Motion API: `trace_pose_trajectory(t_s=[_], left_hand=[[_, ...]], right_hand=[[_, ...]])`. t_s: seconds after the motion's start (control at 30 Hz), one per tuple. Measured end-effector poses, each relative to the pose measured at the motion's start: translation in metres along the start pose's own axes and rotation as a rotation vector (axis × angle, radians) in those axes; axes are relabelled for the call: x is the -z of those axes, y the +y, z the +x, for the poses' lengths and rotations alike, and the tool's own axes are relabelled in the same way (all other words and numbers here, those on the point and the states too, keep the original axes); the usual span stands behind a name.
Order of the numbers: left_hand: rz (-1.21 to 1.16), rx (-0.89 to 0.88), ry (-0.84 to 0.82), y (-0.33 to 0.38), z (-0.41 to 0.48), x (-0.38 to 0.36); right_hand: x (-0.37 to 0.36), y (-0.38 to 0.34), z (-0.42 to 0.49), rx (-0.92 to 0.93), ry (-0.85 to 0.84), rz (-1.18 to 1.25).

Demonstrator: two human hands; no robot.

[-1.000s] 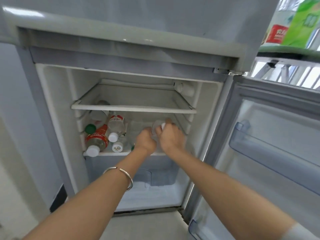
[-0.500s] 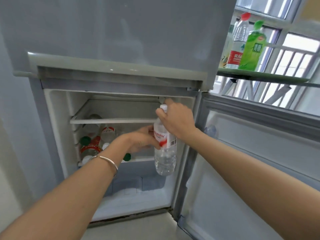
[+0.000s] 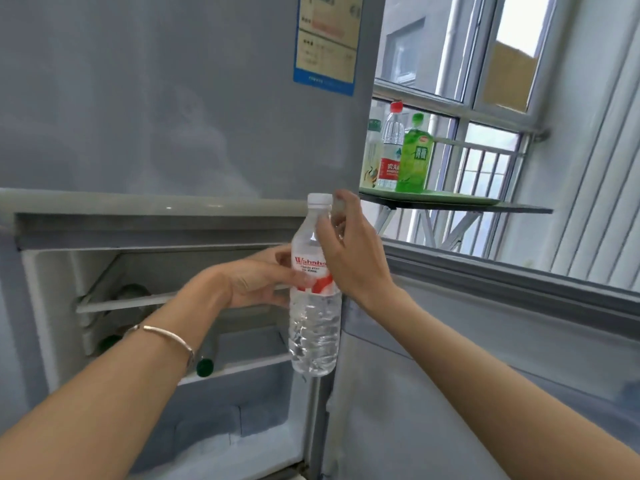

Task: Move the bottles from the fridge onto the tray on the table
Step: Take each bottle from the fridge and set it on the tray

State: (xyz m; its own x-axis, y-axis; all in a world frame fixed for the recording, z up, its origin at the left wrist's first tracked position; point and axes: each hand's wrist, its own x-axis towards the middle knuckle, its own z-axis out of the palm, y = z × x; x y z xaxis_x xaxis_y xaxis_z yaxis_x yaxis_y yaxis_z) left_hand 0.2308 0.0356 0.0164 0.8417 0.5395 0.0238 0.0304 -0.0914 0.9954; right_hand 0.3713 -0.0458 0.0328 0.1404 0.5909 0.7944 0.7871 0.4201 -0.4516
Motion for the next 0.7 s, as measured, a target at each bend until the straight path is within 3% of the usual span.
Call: trace_pose_trajectory(t_s=[0.13,0.3,0.53,0.7], left_hand=[[-0.089,-0.062,-0.031,0.006,0.008,0.001],[-0.203,-0.086,-0.025,-0.001,0.011,0.000],[-0.247,-0.178,-0.069,0.029,0.008,-0.015],[-0.126,-0.302,-0.022,0.082,0.035,-0.046]], right_hand=[[0.011,0.005,-0.016,-0.309,-0.124,0.453],[0.012,0.009,-0.043,-0.348,-0.224,0.424],[0.030,-0.008,-0.023,-0.268,-0.089,0.412],[0.077,-0.017,0.024,-0.301,0.085,0.295]])
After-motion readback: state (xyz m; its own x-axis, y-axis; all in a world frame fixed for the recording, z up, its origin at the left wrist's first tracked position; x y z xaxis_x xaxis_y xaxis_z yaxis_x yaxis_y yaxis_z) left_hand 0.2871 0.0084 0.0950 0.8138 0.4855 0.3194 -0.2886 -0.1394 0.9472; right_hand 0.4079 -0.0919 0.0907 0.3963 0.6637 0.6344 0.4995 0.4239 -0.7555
